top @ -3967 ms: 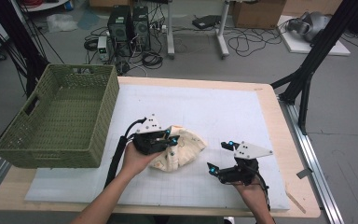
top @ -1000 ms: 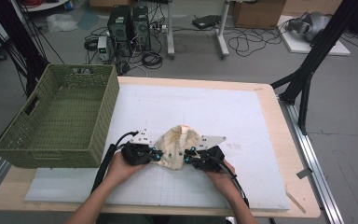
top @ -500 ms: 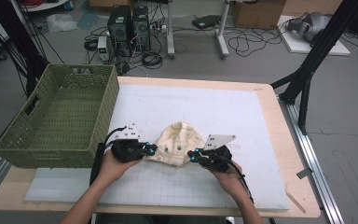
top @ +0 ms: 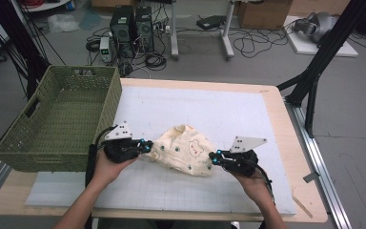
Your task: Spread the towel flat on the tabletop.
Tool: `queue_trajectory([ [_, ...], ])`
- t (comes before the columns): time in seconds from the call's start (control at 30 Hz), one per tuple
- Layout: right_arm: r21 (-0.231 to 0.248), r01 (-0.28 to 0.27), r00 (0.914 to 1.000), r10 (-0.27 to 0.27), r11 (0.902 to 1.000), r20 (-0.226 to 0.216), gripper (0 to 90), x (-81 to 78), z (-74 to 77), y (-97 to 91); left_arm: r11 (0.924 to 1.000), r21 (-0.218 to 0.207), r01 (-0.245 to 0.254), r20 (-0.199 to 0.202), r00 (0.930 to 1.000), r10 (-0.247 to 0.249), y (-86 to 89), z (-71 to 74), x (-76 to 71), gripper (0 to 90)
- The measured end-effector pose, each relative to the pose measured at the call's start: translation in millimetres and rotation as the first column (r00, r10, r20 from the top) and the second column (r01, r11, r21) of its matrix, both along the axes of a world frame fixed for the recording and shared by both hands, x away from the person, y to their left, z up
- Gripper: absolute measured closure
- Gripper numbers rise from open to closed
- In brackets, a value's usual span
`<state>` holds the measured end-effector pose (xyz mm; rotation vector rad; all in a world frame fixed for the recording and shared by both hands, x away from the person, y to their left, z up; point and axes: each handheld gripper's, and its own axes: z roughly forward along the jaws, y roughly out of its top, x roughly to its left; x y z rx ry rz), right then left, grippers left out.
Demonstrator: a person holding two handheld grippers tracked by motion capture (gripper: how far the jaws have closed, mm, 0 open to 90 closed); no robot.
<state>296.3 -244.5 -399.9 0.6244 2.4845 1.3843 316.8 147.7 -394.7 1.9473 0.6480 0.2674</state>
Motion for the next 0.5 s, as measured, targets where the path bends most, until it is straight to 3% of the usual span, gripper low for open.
queue_trajectory([
  [0.17,-0.002,-0.004,1.0000,0.004,1.0000,0.002,87.7,-10.2,2.6,-10.5,0.9999,0.008,0.013,0.017,0.9998,-0.013,4.6,4.4,-9.2,87.1],
  [0.33,-0.032,-0.028,0.9995,0.028,0.9991,-0.015,87.7,-21.2,-2.7,-13.7,0.9976,0.035,0.061,0.010,0.9981,-0.061,4.3,2.3,-21.0,85.3],
  [0.5,-0.047,-0.067,0.9969,0.065,0.9966,-0.043,87.7,-28.5,-9.2,-13.8,0.9969,0.034,0.070,-0.015,0.9975,-0.070,6.3,-3.1,-22.9,67.3],
])
